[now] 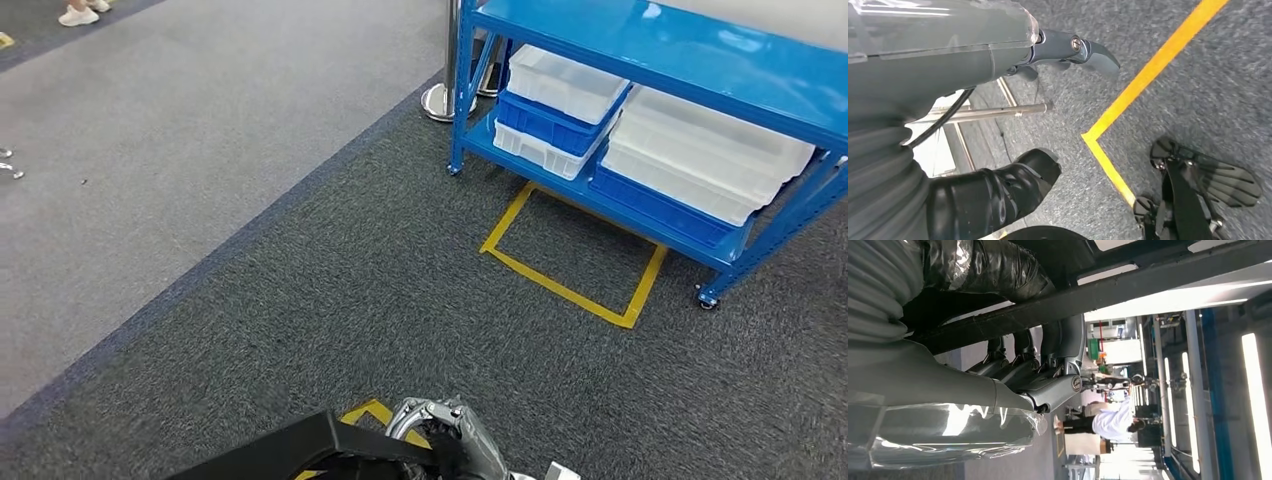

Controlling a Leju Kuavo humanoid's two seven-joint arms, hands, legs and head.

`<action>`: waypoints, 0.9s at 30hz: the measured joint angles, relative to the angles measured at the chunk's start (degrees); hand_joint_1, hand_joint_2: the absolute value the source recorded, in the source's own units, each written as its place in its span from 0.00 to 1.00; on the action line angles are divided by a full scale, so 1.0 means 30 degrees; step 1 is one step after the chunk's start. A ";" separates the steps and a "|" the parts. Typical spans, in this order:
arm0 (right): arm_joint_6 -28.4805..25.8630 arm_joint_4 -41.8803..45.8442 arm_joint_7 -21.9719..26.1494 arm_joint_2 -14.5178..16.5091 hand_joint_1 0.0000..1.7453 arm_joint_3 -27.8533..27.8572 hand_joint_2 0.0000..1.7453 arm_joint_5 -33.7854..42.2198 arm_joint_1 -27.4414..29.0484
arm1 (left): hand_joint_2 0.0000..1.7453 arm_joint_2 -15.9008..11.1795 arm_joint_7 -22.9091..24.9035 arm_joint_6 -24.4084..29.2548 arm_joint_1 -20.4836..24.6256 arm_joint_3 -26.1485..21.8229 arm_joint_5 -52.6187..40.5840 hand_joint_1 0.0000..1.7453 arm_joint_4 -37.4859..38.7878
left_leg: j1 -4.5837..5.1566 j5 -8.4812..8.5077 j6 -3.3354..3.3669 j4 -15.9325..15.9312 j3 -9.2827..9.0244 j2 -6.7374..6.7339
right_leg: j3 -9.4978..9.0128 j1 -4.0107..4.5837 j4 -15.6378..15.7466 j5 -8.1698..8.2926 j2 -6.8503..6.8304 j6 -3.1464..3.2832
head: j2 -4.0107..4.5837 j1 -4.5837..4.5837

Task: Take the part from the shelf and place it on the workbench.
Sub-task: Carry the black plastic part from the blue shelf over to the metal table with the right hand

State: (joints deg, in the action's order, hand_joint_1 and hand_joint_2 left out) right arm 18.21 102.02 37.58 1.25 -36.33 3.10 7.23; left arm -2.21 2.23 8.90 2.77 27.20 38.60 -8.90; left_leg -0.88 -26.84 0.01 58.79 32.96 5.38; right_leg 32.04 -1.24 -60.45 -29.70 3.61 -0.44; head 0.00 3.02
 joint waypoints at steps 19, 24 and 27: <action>0.0009 0.0206 0.0616 -0.0291 1.00 0.0179 1.00 -0.0209 0.0426 | 1.00 0.0047 0.0146 0.0004 -0.0097 0.0046 0.0064 0.00 0.0000 | 0.0279 0.0094 0.0431 -0.0422 -0.0216 -0.2253 | -0.0384 0.0382 0.0064 -0.0423 -0.2772 0.0189 | 0.0000 -0.0015; 0.0111 0.0264 0.0652 -0.0450 1.00 0.0344 1.00 -0.0182 0.0674 | 1.00 0.0102 0.0175 0.0005 -0.0037 0.0049 0.0115 0.00 0.0000 | 0.0135 0.0257 0.0620 -0.0562 -0.0266 -0.1300 | 0.1954 0.0267 -0.4572 -0.2432 -0.1292 -0.0018 | 0.0000 -0.0011; 0.0217 0.0264 0.0659 -0.0512 1.00 0.0421 1.00 -0.0189 0.0710 | 1.00 0.0135 0.0175 0.0005 -0.0047 0.0053 0.0179 0.00 0.0000 | 0.0105 0.0170 0.0503 -0.0363 -0.0257 -0.0553 | 0.1148 0.0144 -0.2332 -0.0645 -0.0912 -0.0018 | 0.0000 -0.0011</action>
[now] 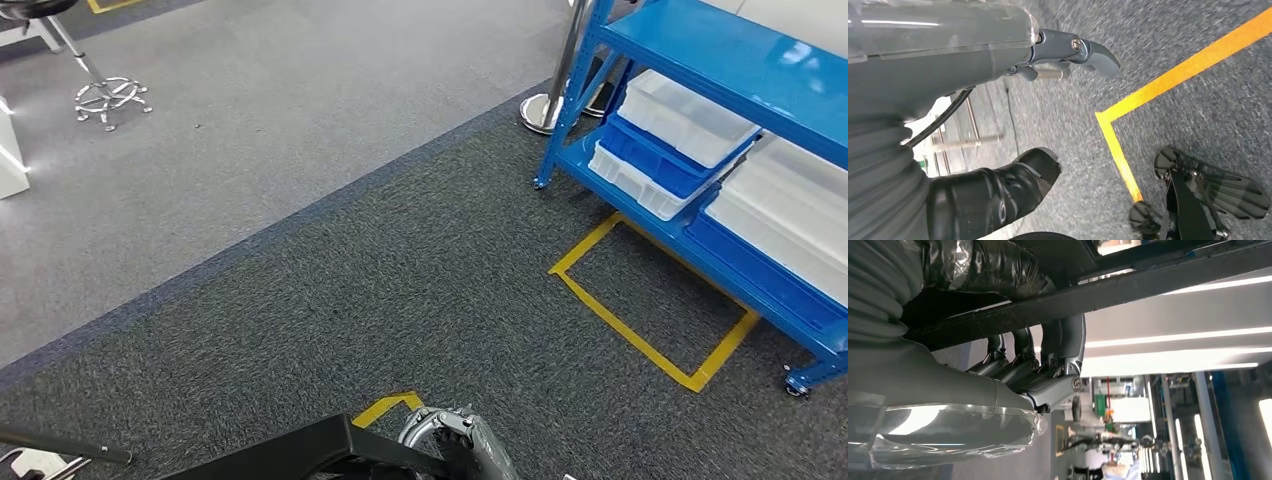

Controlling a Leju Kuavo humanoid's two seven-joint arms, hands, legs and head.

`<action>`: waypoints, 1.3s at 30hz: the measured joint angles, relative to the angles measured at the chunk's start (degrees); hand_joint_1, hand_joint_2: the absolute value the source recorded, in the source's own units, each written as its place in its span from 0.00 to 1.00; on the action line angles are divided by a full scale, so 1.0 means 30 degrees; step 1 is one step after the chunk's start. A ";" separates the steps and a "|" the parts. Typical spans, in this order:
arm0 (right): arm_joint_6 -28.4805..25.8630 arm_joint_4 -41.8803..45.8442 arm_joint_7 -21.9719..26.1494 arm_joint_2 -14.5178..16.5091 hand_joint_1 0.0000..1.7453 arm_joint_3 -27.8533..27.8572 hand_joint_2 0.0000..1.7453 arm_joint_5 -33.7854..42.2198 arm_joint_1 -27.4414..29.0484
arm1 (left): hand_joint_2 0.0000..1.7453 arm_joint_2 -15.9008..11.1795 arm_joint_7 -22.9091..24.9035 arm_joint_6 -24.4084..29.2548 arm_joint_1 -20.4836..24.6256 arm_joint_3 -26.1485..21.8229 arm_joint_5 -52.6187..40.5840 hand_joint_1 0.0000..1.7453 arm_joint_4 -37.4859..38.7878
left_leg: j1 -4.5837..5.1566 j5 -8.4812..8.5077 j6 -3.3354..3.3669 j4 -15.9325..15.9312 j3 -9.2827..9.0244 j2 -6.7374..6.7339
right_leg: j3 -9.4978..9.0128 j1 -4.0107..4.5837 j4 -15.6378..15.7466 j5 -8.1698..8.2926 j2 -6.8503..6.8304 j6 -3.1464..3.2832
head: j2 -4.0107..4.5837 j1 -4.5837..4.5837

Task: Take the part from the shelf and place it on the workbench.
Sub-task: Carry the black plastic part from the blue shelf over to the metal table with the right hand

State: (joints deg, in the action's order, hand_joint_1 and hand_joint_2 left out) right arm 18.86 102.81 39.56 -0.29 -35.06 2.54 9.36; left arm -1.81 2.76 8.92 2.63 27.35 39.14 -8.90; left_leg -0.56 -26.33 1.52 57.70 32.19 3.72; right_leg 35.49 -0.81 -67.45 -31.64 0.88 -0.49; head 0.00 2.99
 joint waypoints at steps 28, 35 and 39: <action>0.0204 0.0211 0.0046 -0.0100 1.00 0.0179 1.00 -0.0226 0.0296 | 1.00 0.0066 -0.0109 -0.0007 -0.0039 0.0018 0.0113 0.00 0.0000 | 0.0043 0.0005 0.0130 -0.0170 -0.0095 -0.0596 | 0.0980 0.0130 -0.2328 -0.1573 -0.0384 0.0076 | 0.0000 -0.0002; 0.0213 0.0226 0.0044 -0.0108 1.00 0.0206 1.00 -0.0419 0.0328 | 1.00 0.0067 -0.0117 0.0000 -0.0071 0.0013 0.0187 0.00 0.0000 | -0.0005 -0.0256 -0.0472 0.0343 0.0203 0.0884 | -0.0811 0.0060 0.2278 0.0959 0.0776 0.0383 | 0.0000 -0.0002; 0.0199 0.0226 0.0044 -0.0082 1.00 0.0206 1.00 -0.0479 0.0330 | 1.00 0.0089 -0.0153 0.0015 -0.0116 0.0018 0.0224 0.00 0.0000 | -0.0032 -0.1026 -0.0863 0.1595 0.0803 -0.0182 | -0.0949 0.0016 0.2502 0.1020 -0.0044 0.0890 | 0.0000 -0.0026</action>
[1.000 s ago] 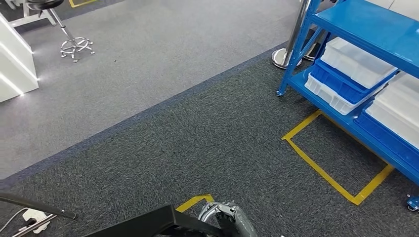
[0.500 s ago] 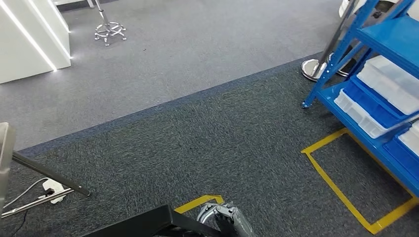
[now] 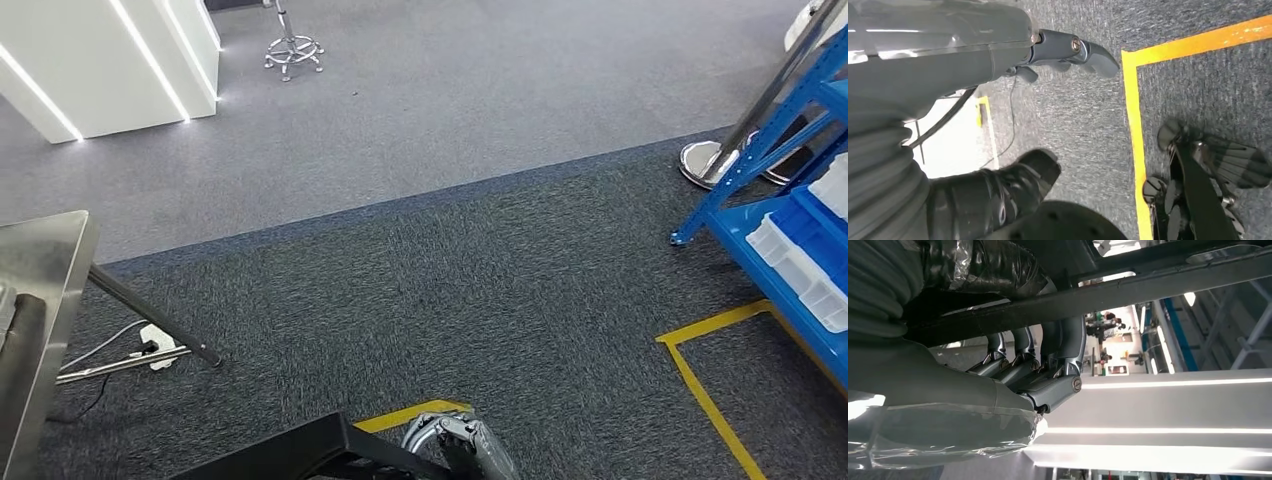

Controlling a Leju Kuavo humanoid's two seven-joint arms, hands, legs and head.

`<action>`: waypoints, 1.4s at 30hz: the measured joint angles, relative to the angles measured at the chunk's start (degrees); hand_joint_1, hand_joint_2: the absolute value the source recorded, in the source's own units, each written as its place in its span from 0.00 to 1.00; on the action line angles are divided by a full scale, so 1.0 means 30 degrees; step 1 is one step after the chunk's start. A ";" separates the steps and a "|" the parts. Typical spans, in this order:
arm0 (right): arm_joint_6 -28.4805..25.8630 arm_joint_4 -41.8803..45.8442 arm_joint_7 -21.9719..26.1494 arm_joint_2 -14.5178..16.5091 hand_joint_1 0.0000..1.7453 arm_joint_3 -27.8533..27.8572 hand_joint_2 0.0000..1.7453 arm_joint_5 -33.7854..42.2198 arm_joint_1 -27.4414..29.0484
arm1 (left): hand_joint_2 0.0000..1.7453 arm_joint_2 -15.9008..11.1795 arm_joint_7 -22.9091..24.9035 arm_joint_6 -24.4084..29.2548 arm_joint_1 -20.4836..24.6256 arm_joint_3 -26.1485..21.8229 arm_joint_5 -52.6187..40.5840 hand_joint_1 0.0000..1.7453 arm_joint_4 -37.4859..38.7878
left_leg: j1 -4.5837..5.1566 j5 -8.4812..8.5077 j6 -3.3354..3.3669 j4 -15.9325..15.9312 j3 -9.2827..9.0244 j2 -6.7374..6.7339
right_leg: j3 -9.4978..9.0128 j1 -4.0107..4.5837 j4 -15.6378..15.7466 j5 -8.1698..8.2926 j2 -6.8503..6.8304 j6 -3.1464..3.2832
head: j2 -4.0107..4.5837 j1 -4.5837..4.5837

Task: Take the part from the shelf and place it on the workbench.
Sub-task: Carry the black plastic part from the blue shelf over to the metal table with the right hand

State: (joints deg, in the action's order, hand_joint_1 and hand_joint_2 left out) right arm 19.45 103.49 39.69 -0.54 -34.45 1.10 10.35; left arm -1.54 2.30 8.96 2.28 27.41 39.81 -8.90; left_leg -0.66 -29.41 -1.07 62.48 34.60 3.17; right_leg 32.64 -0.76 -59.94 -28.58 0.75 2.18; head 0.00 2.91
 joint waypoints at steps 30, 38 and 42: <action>0.0002 0.0373 -0.0084 -0.0035 1.00 0.0000 1.00 0.0060 -0.0144 | 1.00 -0.0069 -0.0069 -0.0082 -0.0007 0.0018 0.0062 0.00 0.0002 | 0.0005 0.0409 0.0062 -0.0384 -0.0032 0.0334 | -0.0030 -0.0206 -0.0117 -0.0059 0.0288 -0.0280 | 0.0000 0.0011; 0.0000 0.0406 -0.0138 -0.0011 1.00 0.0000 1.00 0.0069 -0.0136 | 1.00 -0.0084 -0.0067 -0.0078 0.0014 0.0022 0.0084 0.00 0.0000 | 0.0018 0.0507 -0.0026 0.0984 0.0804 -0.1506 | -0.0412 -0.0095 -0.0066 -0.0401 -0.1651 -0.0224 | 0.0000 -0.0004; -0.0018 0.0423 -0.0144 -0.0005 1.00 0.0000 1.00 0.0077 -0.0139 | 1.00 -0.0102 -0.0054 -0.0075 0.0017 0.0022 0.0086 0.00 0.0002 | 0.0242 0.1109 0.0420 -0.1144 -0.0170 -0.1837 | -0.0667 0.0013 0.0068 -0.0543 -0.2239 -0.0619 | 0.0000 -0.0002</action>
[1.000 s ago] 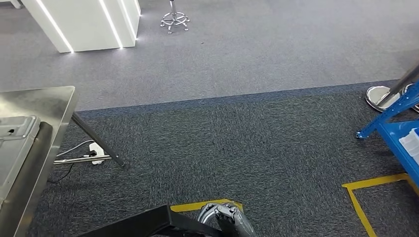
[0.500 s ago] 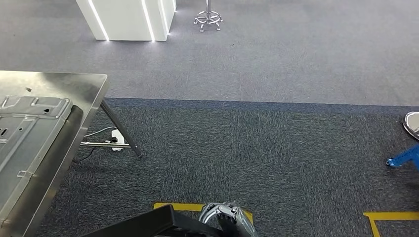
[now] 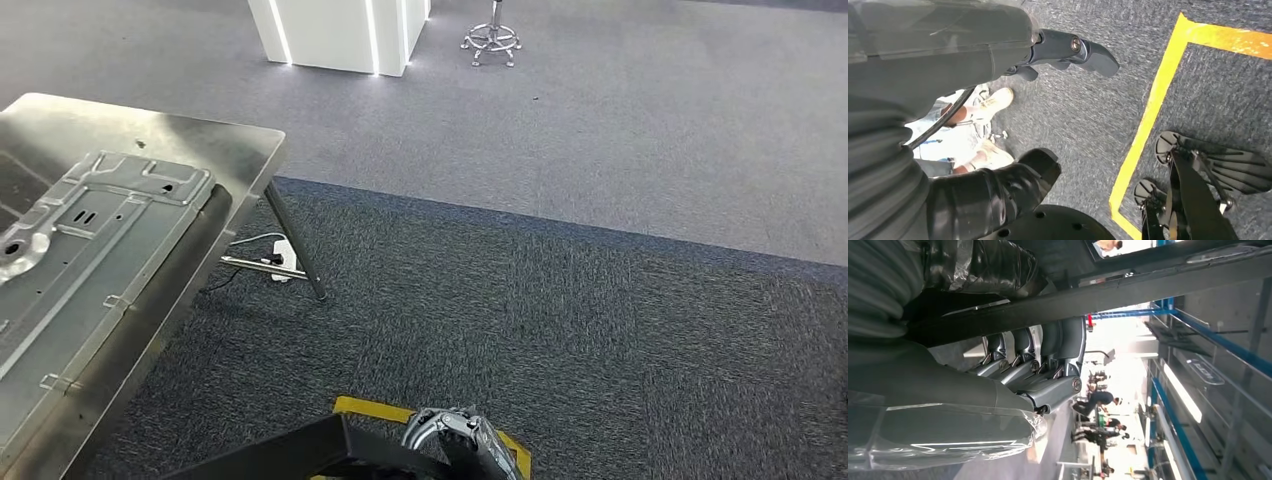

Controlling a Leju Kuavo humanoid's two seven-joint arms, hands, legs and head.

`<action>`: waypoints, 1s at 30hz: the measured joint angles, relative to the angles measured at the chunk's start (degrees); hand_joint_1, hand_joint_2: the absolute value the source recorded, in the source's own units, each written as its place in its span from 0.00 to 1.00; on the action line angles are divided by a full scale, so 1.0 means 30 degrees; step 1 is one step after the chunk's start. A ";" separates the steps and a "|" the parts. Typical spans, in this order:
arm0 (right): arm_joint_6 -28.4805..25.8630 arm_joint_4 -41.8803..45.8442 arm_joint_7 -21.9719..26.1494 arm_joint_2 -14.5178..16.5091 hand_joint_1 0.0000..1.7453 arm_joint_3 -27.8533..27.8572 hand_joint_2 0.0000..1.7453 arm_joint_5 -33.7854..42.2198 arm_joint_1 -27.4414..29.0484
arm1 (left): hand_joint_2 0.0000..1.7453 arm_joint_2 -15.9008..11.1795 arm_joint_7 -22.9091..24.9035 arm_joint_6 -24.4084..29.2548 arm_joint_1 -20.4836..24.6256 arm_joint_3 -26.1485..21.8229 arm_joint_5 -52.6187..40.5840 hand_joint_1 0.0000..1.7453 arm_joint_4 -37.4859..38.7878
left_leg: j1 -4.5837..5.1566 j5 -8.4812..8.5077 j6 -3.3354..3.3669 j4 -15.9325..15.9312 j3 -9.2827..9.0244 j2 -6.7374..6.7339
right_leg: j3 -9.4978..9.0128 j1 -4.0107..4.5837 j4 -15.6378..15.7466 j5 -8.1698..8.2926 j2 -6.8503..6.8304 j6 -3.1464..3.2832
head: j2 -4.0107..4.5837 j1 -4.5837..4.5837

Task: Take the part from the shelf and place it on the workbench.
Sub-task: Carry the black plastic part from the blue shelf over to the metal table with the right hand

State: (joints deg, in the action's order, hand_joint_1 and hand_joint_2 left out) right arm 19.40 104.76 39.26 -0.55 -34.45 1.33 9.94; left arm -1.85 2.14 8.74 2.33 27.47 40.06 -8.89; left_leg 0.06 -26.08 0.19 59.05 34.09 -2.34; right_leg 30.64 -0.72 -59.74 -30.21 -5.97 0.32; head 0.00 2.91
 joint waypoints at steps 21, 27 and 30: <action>0.0436 0.0638 0.0142 -0.0601 1.00 0.0988 1.00 0.0401 0.0579 | 1.00 0.0142 0.0117 0.0055 0.0053 0.0171 -0.0036 0.00 -0.0002 | -0.0095 -0.1119 -0.0233 0.1852 0.0803 0.1657 | 0.0436 -0.0007 0.0260 0.0728 0.2057 0.0547 | 0.0000 -0.0015; 0.0821 0.0769 0.0144 -0.0601 1.00 0.1584 1.00 0.0393 0.0812 | 1.00 0.0122 0.0027 0.0049 0.0090 0.0424 -0.0122 0.00 -0.0002 | -0.0284 -0.0922 -0.0485 0.2971 0.1383 0.0547 | 0.0203 0.0015 0.0249 0.0468 0.0649 0.0480 | 0.0000 -0.0024; 0.1014 0.0867 0.0144 -0.0592 1.00 0.1756 1.00 0.0345 0.0824 | 1.00 0.0077 -0.0009 0.0011 0.0114 0.0443 -0.0115 0.00 -0.0002 | -0.0104 0.0061 -0.0189 0.0013 -0.0131 -0.0246 | -0.0016 0.0128 0.0238 0.0254 0.0142 0.0201 | 0.0000 -0.0011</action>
State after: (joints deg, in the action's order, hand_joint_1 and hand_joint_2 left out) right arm 22.44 107.36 39.69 -2.33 -29.18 2.36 12.41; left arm -1.62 2.11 8.77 2.67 28.80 39.72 -8.90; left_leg -0.25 -25.89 -0.38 59.09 33.70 -3.07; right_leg 30.59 -0.33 -59.02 -29.44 -5.54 0.93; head 0.00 2.87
